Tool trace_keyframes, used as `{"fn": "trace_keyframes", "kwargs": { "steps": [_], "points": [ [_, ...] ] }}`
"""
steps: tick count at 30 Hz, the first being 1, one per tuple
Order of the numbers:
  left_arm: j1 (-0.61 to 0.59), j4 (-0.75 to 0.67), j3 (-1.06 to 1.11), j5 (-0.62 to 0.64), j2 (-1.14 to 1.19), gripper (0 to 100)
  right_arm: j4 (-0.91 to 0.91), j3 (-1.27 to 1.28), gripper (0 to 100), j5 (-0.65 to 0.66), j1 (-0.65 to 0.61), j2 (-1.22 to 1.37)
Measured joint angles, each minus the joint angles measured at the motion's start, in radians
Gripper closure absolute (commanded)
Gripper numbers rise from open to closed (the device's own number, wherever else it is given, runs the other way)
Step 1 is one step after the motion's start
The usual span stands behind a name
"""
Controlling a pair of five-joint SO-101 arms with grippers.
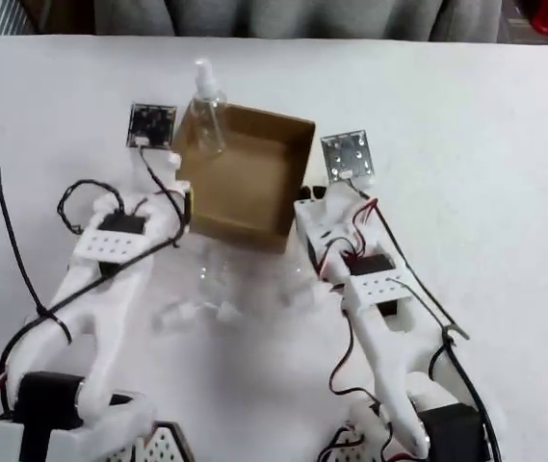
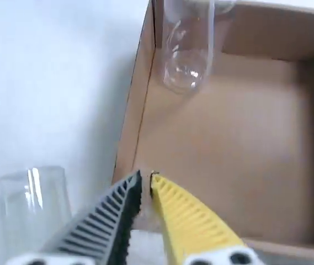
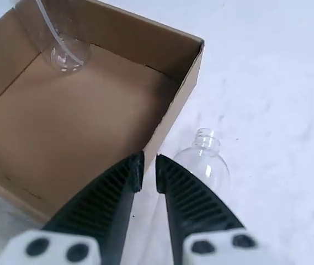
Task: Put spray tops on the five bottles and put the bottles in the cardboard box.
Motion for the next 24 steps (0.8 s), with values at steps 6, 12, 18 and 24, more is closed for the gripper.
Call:
{"fn": "trace_keyframes", "kwargs": {
  "steps": [6,12,18,24],
  "points": [
    [-0.009,0.021,-0.06,0.002,0.0,98,0.0,0.0,98.1,0.0,0.0,0.0],
    [-0.115,0.235,-0.198,0.058,0.0,97,0.0,0.0,98.1,0.0,0.0,0.0],
    [-0.124,0.321,-0.232,0.041,0.0,90,0.0,0.0,98.2,0.0,0.0,0.0],
    [-0.103,0.321,-0.232,-0.015,0.0,86,0.0,0.0,98.2,0.0,0.0,0.0]
  ]
}}
